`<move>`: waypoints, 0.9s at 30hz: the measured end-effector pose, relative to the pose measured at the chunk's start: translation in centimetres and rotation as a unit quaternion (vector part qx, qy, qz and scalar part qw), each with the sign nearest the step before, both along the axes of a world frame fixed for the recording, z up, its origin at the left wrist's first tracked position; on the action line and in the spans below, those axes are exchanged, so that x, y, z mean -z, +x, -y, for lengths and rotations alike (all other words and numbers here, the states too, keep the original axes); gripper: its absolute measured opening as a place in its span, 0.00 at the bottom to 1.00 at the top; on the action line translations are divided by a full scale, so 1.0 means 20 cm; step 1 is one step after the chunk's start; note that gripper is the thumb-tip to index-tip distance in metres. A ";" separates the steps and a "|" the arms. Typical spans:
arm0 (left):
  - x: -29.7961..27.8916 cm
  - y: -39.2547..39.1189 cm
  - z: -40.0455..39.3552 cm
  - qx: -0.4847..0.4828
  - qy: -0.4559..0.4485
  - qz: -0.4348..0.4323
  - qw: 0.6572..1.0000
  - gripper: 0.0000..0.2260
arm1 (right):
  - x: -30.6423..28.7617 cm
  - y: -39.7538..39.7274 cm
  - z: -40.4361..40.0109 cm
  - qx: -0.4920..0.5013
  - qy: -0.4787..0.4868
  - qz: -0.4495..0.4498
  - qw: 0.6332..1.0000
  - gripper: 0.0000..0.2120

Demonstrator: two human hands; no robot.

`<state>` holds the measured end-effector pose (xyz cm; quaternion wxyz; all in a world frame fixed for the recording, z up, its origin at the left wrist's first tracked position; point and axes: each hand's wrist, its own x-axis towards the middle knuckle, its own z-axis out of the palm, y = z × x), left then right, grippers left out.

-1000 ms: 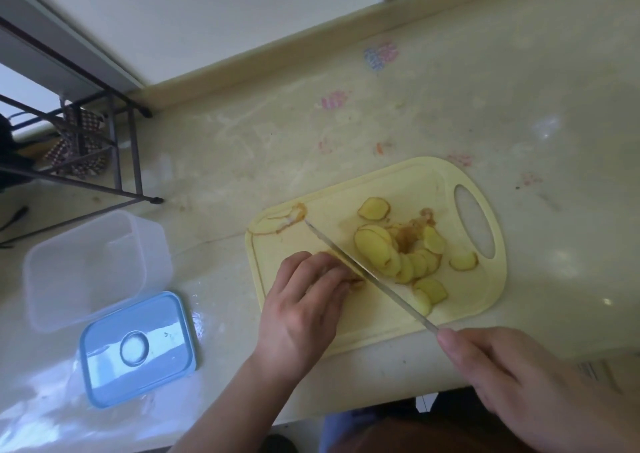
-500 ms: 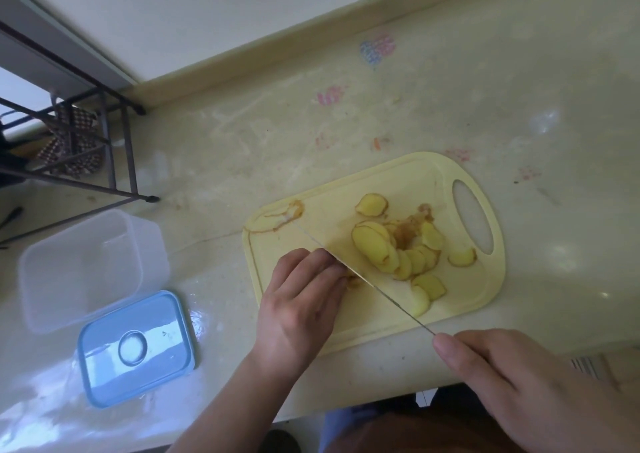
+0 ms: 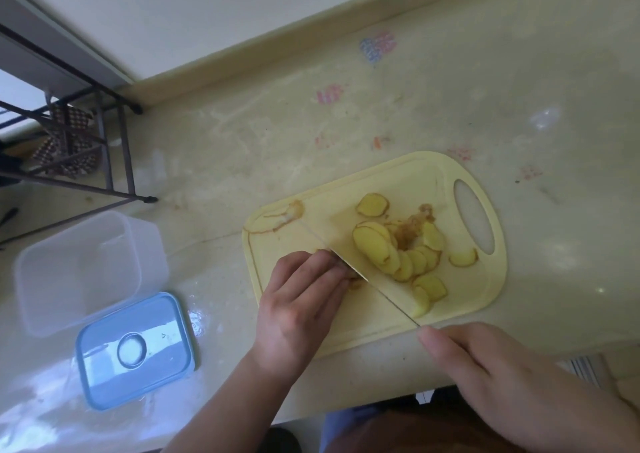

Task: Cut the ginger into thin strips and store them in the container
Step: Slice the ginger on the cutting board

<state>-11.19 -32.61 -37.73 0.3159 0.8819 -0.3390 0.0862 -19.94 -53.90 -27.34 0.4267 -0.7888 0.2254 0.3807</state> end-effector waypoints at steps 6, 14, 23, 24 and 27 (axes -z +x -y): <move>-0.01 0.00 0.00 -0.003 0.008 -0.003 1.000 0.06 | 0.00 0.00 0.02 0.014 0.011 0.003 1.000 0.38; -0.02 0.01 0.01 -0.001 -0.004 0.004 1.000 0.05 | 0.17 0.09 -0.06 -0.041 0.038 0.085 0.995 0.30; -0.03 0.01 0.01 0.008 0.009 0.008 1.000 0.05 | 0.21 0.11 -0.08 -0.030 0.031 0.116 0.992 0.30; -0.03 0.02 0.01 0.012 0.011 0.008 1.000 0.05 | 0.20 0.06 -0.06 -0.023 0.022 0.099 0.995 0.30; -0.03 0.02 0.01 0.010 0.011 0.005 1.000 0.05 | 0.17 -0.06 -0.01 -0.004 0.002 0.073 0.997 0.30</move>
